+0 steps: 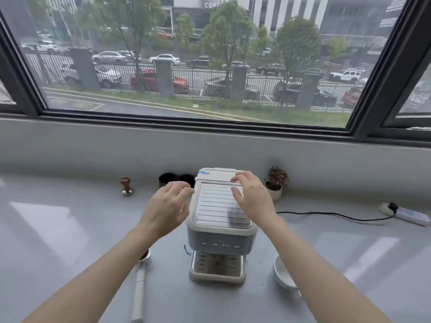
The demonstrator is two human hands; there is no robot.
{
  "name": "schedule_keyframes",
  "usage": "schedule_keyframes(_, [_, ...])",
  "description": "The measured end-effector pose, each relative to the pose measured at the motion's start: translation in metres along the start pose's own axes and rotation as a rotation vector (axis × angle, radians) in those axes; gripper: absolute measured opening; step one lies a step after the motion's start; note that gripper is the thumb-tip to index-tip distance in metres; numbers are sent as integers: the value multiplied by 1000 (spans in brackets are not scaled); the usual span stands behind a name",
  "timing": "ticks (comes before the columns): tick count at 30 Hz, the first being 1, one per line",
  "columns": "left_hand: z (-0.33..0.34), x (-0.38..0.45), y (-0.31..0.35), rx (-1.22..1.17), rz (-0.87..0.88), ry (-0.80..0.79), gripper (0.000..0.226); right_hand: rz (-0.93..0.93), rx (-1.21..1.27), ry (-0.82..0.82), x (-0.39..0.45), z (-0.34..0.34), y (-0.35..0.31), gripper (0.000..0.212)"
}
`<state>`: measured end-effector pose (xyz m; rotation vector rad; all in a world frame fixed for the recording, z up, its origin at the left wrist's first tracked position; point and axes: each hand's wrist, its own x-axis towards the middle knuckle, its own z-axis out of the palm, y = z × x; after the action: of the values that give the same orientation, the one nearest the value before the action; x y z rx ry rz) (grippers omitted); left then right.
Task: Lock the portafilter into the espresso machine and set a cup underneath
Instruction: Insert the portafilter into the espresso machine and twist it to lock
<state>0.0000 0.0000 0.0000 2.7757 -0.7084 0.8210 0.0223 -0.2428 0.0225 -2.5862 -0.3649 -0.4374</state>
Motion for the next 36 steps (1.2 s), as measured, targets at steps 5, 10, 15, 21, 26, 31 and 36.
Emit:
schedule_keyframes(5, [30,-61,-1,-25,-186,52,33,152,-43,-186,-10,25,3,35])
schedule_keyframes(10, [78,-137,-3,-14,-395,-157,21,117,-130,-221,-10,40,-1,41])
schedule_keyframes(15, [130,-202,-8,4,-530,-474,42,117,-184,-240,-11,50,2,43])
schedule_keyframes(21, [146,-224,-8,28,-489,-589,40,139,-158,-225,-11,50,2,43])
schedule_keyframes(26, [151,-232,-9,58,-541,-517,39,151,-160,-231,-12,50,3,44])
schedule_keyframes(31, [146,-236,-5,21,-796,-459,40,162,-154,-240,-12,51,4,45])
schedule_keyframes(36, [138,-224,1,-136,-1122,-400,26,174,-150,-229,-12,50,3,44])
